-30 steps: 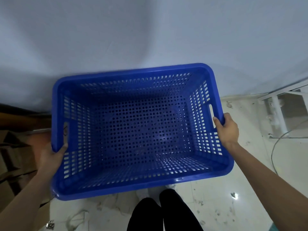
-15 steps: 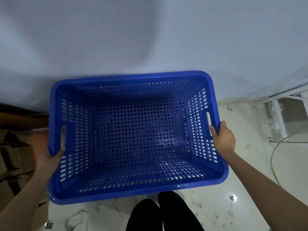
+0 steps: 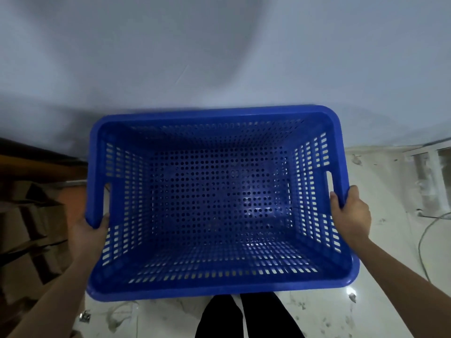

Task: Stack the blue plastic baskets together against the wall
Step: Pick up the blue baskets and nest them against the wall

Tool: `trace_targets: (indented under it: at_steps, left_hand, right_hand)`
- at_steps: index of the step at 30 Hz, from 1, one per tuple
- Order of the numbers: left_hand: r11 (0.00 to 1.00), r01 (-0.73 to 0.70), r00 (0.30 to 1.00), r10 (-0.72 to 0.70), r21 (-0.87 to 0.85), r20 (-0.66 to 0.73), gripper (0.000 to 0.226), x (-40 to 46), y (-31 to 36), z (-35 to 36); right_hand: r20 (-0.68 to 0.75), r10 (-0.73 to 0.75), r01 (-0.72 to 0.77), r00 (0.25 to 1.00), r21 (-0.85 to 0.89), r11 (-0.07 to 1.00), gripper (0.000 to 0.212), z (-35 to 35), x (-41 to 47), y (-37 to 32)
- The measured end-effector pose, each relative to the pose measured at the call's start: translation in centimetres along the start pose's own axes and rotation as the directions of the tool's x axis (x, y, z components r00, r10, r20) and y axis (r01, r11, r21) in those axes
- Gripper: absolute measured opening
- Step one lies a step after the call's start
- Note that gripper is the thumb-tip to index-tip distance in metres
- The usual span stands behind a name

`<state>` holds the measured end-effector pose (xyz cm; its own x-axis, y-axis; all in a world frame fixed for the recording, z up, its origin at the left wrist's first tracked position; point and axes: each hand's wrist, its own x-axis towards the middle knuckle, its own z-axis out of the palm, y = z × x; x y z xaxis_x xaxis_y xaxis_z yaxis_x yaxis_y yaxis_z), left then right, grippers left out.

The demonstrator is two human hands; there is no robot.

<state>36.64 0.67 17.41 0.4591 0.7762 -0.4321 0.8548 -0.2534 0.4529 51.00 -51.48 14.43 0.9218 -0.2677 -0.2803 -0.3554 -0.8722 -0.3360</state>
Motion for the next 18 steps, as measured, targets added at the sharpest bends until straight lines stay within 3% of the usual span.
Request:
trace_targets:
  at_steps: [9, 13, 15, 18]
  left_hand:
    - [0.998, 0.069, 0.996, -0.07, 0.005, 0.051, 0.03, 0.0, 0.1, -0.2]
    - [0.988, 0.156, 0.981, -0.154, -0.009, 0.12, 0.038, 0.0, 1.1, -0.8]
    - [0.976, 0.219, 0.963, -0.215, -0.003, 0.16, 0.039, 0.9, 2.0, -1.2]
    - [0.972, 0.23, 0.97, -0.225, -0.047, 0.09, 0.059, 4.3, 4.7, -1.8]
  right_hand:
    - [-0.019, -0.051, 0.05, 0.999, -0.013, 0.999, 0.026, 0.1, 0.1, -0.1]
    - [0.009, -0.032, 0.033, 0.999, -0.097, 0.995, 0.028, -0.4, -0.3, -0.6]
    - [0.012, -0.062, 0.063, 0.998, -0.155, 0.986, 0.032, -1.2, -0.1, -0.9]
    - [0.036, -0.051, 0.058, 0.998, -0.194, 0.979, 0.046, -3.0, 3.5, -2.6]
